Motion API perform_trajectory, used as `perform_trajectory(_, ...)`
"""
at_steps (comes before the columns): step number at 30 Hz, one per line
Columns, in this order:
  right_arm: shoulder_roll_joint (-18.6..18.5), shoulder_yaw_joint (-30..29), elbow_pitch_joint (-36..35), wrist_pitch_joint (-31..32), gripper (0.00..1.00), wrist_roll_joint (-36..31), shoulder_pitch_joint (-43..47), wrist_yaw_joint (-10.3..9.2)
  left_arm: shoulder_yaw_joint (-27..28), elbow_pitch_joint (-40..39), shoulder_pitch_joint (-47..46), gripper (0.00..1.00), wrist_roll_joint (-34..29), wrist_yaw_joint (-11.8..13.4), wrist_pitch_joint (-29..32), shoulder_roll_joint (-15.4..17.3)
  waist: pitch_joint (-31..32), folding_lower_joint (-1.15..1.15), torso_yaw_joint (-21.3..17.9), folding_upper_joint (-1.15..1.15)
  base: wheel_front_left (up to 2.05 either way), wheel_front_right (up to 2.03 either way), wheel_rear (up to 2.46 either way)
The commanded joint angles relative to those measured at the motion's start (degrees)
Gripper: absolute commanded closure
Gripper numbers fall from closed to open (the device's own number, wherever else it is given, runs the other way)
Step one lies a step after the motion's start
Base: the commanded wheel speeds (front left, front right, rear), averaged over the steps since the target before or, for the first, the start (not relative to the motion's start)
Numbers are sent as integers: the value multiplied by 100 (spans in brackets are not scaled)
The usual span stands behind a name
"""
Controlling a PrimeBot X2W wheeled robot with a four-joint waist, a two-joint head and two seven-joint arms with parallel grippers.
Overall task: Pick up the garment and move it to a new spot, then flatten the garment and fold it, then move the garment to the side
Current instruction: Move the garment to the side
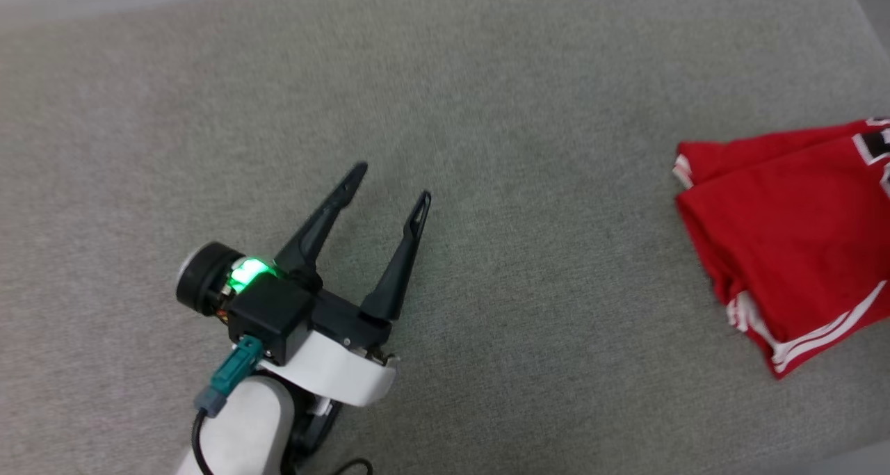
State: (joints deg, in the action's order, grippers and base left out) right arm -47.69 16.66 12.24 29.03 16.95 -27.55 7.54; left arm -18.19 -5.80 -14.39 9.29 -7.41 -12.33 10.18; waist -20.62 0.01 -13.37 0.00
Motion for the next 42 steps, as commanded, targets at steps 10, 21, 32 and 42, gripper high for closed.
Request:
perform_trajectory(10, 25, -796, 1423, -738, 100, -419, -853, -10, 106, -912, -521, 0, -63, 11, 504, 354, -1260, -1, 47, 0, 0, 0, 0)
perform_trajectory(21, 384, -1765, 2568, -1083, 100, -964, -1070, -11, 132, -1352, -592, 0, -5, 40, 557, 481, -1571, -1, 277, 0, 0, 0, 0)
perform_trajectory(32, 736, -2095, 2392, -1099, 0, -1488, -939, -11, 123, -806, -258, 0, 156, 194, 345, 394, -769, -1, 401, 0, 0, 0, 0)
perform_trajectory(42, 1403, -2051, 1018, -943, 0, -1088, -567, -10, 353, -1, 375, 0, 421, 455, -61, 267, 517, -1, 683, 0, 0, 0, 0)
